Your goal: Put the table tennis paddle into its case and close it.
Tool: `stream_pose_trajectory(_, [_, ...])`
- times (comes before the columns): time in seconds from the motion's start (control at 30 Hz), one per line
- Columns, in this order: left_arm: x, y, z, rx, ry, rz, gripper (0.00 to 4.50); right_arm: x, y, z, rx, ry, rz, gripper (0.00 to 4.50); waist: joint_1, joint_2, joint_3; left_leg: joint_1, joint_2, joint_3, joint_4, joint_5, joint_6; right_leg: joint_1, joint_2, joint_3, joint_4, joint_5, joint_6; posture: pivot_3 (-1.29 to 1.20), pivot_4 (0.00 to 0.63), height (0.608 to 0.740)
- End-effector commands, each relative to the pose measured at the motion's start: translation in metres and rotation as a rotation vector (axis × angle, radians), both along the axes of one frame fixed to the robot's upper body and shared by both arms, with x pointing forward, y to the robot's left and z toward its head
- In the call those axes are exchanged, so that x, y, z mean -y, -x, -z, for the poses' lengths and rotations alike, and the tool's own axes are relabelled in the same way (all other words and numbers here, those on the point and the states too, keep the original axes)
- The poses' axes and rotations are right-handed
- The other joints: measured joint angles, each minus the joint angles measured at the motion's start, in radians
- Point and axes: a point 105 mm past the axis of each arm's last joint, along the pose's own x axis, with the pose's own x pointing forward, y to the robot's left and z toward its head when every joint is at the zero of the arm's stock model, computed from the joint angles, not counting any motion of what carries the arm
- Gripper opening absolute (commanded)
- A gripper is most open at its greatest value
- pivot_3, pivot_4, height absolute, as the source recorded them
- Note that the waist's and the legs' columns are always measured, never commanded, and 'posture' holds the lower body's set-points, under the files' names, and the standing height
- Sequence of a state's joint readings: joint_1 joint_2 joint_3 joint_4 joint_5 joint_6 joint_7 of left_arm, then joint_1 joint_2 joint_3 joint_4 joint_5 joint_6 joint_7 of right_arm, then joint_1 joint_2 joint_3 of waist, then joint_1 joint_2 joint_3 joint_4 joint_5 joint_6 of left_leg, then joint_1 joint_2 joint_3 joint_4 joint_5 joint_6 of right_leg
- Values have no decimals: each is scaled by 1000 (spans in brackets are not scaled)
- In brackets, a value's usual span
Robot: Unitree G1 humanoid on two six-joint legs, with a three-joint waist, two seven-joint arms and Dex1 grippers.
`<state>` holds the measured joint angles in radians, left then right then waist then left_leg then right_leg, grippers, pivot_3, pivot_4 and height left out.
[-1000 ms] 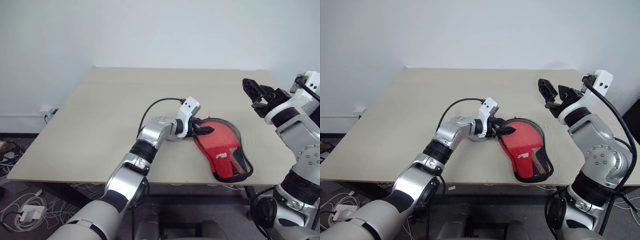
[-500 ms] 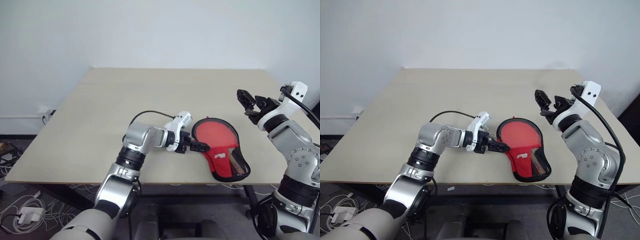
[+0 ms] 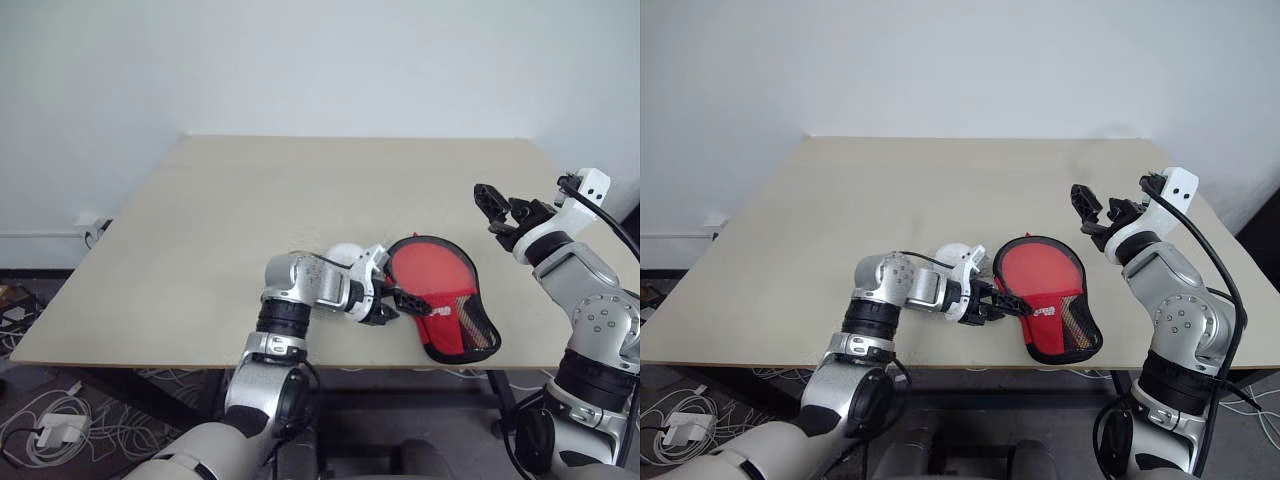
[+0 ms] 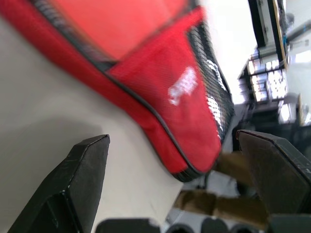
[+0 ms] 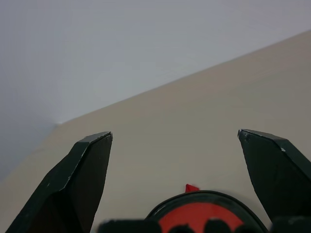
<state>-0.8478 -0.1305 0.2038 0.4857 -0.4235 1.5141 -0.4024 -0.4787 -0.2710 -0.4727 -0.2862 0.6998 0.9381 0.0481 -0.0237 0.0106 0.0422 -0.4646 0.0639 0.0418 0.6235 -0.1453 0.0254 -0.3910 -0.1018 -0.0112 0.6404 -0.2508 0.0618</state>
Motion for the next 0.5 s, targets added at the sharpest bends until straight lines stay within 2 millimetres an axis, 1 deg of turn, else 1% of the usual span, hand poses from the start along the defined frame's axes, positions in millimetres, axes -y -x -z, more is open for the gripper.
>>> stream_pose_trajectory(0.03, [9, -8, -4, 21, -26, -23, 4463, 2, 0, -8, 37, -2, 18, 4500, 0, 0, 0, 0, 0, 0, 0, 0, 0, 0, 0, 0, 0, 0, 0, 0, 0, 740])
stream_pose_trajectory(0.23, [21, -15, -5, -9, 18, -60, 4463, 0, 0, -4, 26, 5, 18, 4500, 1, 0, 0, 1, -1, 0, 0, 0, 0, 1, 0, 0, 0, 0, 0, 0, 0, 740])
stream_pose_trajectory(0.37, [36, -10, -13, -39, 75, -22, 4463, -2, -1, -7, 33, 8, 12, 4500, 3, 0, 0, 1, -1, 0, 0, 0, 0, 1, -1, -1, 0, 0, -1, 0, 0, 740])
stream_pose_trajectory(0.5, [48, -6, -14, -53, 89, -5, 4463, -1, -1, -7, 31, 6, 16, 4500, 3, -1, 0, 0, -1, 0, 0, 0, 0, 1, -1, -1, 0, 0, 0, 0, 0, 740])
